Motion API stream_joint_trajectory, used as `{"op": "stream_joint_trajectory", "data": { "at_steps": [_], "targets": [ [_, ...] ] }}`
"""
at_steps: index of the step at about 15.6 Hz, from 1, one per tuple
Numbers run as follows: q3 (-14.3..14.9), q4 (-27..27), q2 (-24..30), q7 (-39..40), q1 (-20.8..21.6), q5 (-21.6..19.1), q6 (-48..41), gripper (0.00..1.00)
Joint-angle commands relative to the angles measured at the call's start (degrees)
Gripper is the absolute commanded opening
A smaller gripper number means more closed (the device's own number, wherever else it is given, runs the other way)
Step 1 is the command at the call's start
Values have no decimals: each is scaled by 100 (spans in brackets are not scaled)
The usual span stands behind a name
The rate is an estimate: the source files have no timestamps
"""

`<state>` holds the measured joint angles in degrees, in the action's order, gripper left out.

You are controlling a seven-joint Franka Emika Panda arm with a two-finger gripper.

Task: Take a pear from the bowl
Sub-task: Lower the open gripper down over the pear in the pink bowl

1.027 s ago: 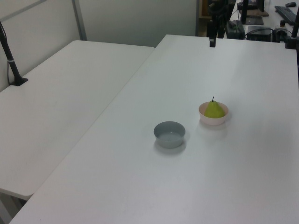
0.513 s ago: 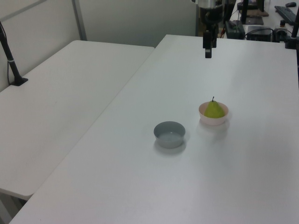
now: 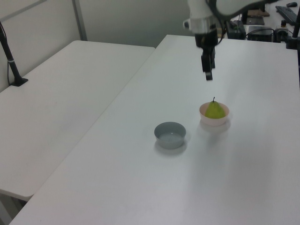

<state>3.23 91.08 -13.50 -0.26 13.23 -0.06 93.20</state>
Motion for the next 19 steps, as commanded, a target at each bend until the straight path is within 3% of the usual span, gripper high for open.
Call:
{"op": "stream_joint_trajectory", "data": {
  "at_steps": [1, 8, 14, 19],
  "targets": [
    [81, 173, -362, 324, 144, 137, 32, 97],
    [81, 235, -952, 456, 223, 594, 49, 96],
    [81, 244, -1180, 430, 408, 603, 67, 96],
    [81, 235, -1356, 404, 514, 656, 76, 90]
  ]
}}
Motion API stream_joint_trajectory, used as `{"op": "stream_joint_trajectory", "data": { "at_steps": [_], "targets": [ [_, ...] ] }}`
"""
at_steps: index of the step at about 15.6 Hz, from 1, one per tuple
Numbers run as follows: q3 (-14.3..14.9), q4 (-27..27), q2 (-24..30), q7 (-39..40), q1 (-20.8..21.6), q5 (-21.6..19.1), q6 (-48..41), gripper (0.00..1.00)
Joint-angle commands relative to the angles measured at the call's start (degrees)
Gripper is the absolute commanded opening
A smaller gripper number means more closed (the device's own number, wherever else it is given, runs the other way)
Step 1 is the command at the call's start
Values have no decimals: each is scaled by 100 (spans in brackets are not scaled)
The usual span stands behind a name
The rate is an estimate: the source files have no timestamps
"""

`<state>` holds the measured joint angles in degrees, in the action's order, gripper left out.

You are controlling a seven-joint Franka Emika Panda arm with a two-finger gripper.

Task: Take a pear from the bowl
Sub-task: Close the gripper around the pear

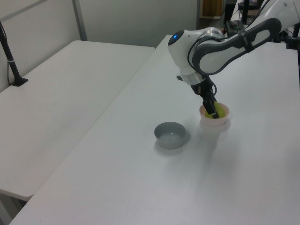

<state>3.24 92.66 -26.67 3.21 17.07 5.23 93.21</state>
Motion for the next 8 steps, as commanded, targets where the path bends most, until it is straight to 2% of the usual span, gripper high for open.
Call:
{"op": "stream_joint_trajectory", "data": {
  "at_steps": [1, 5, 8],
  "targets": [
    [80, 76, -66, 57, 130, 136, 74, 86],
    [80, 68, -136, 66, 104, 145, 83, 74],
    [80, 59, -137, 66, 78, 145, 83, 73]
  ]
}}
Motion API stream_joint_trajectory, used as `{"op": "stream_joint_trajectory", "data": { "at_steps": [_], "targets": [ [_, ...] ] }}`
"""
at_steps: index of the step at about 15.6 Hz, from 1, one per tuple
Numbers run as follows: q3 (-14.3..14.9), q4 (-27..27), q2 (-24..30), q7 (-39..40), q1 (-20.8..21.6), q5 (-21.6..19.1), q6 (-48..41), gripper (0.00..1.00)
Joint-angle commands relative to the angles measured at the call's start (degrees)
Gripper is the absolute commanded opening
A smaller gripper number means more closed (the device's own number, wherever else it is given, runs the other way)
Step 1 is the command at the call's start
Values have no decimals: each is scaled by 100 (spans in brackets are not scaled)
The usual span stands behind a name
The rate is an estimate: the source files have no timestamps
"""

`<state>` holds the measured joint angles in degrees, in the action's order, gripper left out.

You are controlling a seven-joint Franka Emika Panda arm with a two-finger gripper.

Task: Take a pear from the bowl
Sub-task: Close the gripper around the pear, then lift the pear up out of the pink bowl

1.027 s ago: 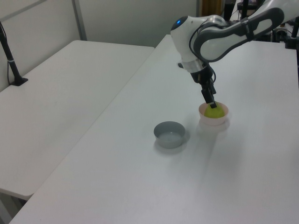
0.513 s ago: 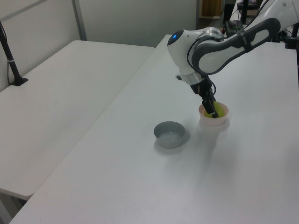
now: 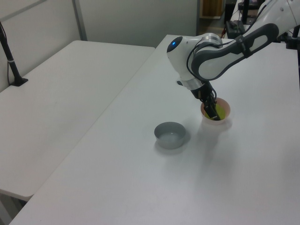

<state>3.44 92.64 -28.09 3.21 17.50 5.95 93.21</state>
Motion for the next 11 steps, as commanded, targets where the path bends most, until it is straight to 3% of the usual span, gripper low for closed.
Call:
{"op": "stream_joint_trajectory", "data": {
  "at_steps": [1, 6, 11],
  "targets": [
    [60, 53, 5, 66, 34, 73, 83, 68],
    [104, 26, 93, 92, 17, 3, 4, 49],
    [113, 18, 382, 171, -71, -23, -22, 42]
  ]
}}
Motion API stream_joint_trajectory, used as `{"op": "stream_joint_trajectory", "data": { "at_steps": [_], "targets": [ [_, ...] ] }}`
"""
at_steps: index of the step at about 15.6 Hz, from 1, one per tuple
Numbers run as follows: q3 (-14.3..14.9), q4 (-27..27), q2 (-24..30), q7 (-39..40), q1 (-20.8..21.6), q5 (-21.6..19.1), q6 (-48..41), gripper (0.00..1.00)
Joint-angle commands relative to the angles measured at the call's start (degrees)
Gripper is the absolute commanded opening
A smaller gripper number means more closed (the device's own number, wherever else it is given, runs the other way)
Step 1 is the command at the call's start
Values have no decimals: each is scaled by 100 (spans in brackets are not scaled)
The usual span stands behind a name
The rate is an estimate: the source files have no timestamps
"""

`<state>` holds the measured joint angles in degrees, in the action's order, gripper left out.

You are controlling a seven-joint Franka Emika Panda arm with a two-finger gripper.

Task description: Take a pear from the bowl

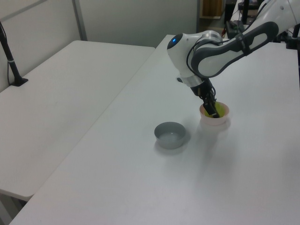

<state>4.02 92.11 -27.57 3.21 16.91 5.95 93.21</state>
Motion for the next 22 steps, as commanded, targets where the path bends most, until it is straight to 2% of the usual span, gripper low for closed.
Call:
{"op": "stream_joint_trajectory", "data": {
  "at_steps": [1, 6, 9, 12, 18, 22],
  "targets": [
    [55, 62, 401, 223, -21, -24, -31, 41],
    [55, -254, 787, 346, -21, -270, -663, 41],
    [73, -255, 1078, 522, -39, -411, -901, 42],
    [73, -307, 1149, 566, -267, -437, -945, 42],
    [91, -624, 1114, 970, -1425, -683, -866, 49],
    [82, -624, 1009, 1120, -1884, -674, -657, 53]
  ]
}}
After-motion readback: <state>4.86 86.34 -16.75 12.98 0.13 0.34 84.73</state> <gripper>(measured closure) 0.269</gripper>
